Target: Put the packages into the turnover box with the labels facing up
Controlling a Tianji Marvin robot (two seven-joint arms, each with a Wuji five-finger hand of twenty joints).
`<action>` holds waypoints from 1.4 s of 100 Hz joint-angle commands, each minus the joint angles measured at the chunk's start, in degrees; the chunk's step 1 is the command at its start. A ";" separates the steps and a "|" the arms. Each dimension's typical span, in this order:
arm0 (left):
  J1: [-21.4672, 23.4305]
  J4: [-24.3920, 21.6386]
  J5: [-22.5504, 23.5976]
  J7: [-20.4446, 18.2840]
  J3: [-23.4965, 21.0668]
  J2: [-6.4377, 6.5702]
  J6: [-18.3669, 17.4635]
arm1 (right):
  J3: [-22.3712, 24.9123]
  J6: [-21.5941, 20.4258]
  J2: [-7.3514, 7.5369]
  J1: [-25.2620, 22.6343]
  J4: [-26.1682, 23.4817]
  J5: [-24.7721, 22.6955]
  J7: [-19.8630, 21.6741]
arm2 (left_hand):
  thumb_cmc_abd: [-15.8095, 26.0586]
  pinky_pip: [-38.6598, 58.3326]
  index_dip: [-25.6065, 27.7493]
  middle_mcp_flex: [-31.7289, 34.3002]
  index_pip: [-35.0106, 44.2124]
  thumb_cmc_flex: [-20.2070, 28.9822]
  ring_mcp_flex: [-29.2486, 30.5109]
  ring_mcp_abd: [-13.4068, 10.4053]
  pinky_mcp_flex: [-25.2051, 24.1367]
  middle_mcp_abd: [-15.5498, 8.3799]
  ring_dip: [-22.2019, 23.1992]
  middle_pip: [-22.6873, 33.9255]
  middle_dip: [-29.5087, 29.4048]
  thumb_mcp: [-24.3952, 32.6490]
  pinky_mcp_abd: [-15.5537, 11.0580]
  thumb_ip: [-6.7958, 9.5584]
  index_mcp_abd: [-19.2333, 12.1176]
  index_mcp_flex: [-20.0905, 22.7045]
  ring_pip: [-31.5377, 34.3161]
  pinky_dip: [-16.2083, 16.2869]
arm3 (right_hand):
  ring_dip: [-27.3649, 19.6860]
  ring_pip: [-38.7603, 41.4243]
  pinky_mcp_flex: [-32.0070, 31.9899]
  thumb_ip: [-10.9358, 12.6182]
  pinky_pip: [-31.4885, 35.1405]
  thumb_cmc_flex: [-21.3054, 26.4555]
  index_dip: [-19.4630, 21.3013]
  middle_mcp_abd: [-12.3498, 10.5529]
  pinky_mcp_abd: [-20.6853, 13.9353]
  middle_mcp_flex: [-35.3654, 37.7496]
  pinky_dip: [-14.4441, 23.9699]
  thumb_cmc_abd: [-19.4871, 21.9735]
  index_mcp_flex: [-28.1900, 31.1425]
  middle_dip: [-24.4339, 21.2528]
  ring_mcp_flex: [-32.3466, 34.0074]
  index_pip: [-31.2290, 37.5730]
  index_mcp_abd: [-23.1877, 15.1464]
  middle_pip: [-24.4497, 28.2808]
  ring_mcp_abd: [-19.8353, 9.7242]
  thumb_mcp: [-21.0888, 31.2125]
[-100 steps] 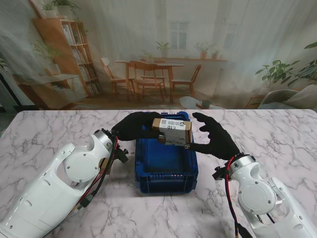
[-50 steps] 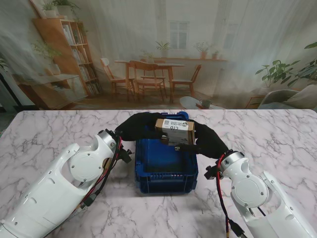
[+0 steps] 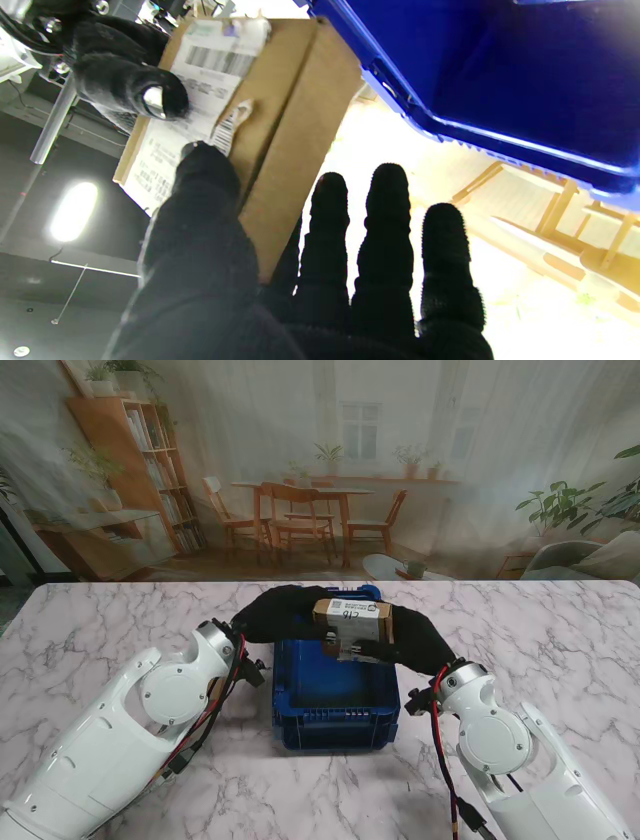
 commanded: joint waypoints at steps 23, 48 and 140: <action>0.96 -1.82 7.80 3.29 -3.59 -0.34 1.76 | -0.49 5.13 -1.38 -0.49 -1.69 -0.09 -3.96 | 11.91 -11.32 -9.40 -16.10 -19.03 -4.22 -12.80 -0.65 -5.66 1.19 -11.63 -12.01 -14.44 2.26 0.32 0.91 0.12 -5.54 -11.77 -5.70 | 1.18 3.30 0.95 0.76 1.88 9.58 0.18 -3.18 -0.41 9.96 -0.54 5.47 6.01 2.82 5.13 4.47 -5.89 5.48 -1.37 4.26; 1.21 -3.25 12.72 2.69 -7.09 0.43 1.18 | -0.92 10.47 -2.37 0.77 -2.43 2.93 -5.84 | 12.74 -17.38 -14.97 -27.05 -26.88 -7.67 -22.09 0.50 -8.55 4.74 -16.66 -18.09 -20.39 1.97 -2.75 0.42 2.52 -12.91 -15.34 -8.96 | 0.92 3.72 2.47 0.88 3.26 11.24 -2.81 -4.67 -0.98 16.09 -0.86 5.69 6.70 2.44 9.60 3.07 -3.35 4.90 -1.90 5.46; -0.49 -4.18 35.73 6.91 1.82 1.99 4.98 | -6.97 24.27 -5.49 5.75 -2.97 10.77 -10.97 | -2.81 -29.13 -26.74 -40.90 -32.85 -27.22 -36.60 3.99 -13.12 12.73 -23.25 -22.09 -28.65 2.12 -6.41 -0.54 15.26 -23.01 -16.23 -17.66 | 0.00 3.26 1.45 1.16 4.51 14.00 -6.16 -2.45 -1.11 17.41 -0.82 8.08 4.20 -1.79 11.01 2.54 6.56 3.43 1.52 6.57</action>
